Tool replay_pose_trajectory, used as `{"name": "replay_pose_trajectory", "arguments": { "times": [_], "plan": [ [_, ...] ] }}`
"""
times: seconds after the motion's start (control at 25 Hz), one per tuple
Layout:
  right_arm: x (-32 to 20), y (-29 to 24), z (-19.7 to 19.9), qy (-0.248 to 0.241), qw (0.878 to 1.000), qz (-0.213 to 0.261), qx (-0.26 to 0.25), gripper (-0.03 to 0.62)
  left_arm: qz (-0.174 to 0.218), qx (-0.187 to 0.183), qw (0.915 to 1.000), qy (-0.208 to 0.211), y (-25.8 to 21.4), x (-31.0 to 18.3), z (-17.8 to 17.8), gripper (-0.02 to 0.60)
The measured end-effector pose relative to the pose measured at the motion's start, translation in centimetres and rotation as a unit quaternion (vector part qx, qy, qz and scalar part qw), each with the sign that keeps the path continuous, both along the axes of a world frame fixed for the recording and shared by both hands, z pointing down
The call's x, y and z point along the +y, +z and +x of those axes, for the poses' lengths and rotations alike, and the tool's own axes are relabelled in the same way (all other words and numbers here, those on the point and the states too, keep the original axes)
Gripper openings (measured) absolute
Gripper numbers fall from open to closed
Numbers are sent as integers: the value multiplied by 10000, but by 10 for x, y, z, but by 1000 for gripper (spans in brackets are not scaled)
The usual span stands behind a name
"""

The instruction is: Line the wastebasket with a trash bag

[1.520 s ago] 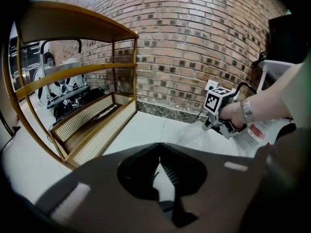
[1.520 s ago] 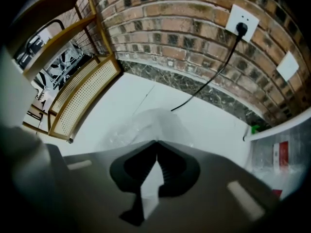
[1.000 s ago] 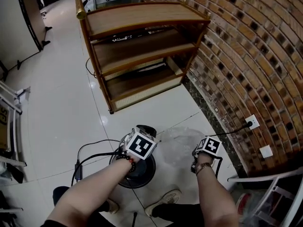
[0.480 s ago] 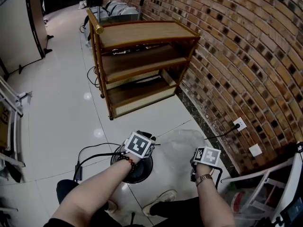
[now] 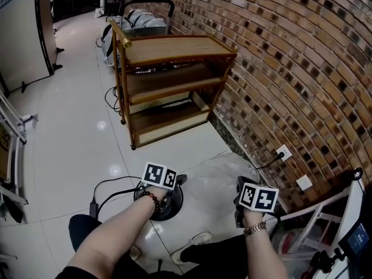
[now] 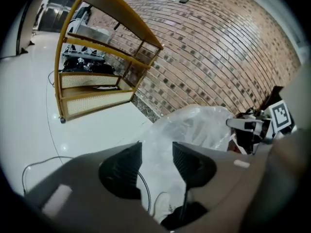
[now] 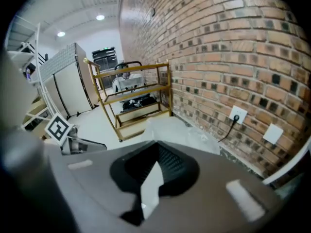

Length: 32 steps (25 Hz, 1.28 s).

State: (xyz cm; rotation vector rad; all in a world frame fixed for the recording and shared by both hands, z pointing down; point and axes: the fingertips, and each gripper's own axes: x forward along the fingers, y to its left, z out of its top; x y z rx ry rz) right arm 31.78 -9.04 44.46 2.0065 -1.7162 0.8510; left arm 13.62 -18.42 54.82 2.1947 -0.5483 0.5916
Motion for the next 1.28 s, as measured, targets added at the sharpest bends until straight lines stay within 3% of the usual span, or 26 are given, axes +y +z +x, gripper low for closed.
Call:
{"name": "replay_pose_trajectory", "arguments": {
  "times": [0.2,0.48,0.56,0.64,0.76,0.92,0.96,1.0,1.04,1.12,1.16,1.28],
  "plan": [
    [3,-44,-26,-374,9980,482,-158,0,-510,154,9984,-163,18,11,-12,206],
    [6,-86,-56,-786,9926,869,-322,0,-807,81,9963,-280,39,27,-27,213],
    [7,-91,-61,-862,9914,916,-373,0,-746,31,9967,-314,38,30,-37,200],
    [8,-94,-64,-919,9903,956,-424,0,-563,21,9977,-368,31,29,-49,103],
    [10,-93,-71,-1012,9886,992,-508,0,-219,28,9983,-533,11,24,-74,6],
    [12,-90,-82,-1104,9863,1036,-661,0,191,-97,9983,-538,-6,24,-98,2],
    [13,-91,-85,-1132,9858,1048,-670,0,240,-151,9985,-464,-4,28,-99,49],
    [13,-93,-88,-1164,9852,1062,-670,0,205,-194,9988,-399,0,34,-99,190],
    [12,-95,-91,-1199,9846,1078,-668,0,96,-220,9990,-371,6,39,-99,286],
    [13,-101,-97,-1274,9833,1110,-676,0,-194,-222,9987,-421,20,50,-97,286],
    [13,-103,-101,-1310,9826,1125,-679,0,-321,-188,9981,-485,25,53,-97,260],
    [15,-111,-106,-1387,9809,1184,-679,0,-343,-73,9970,-694,22,55,-101,32]
  ]
}}
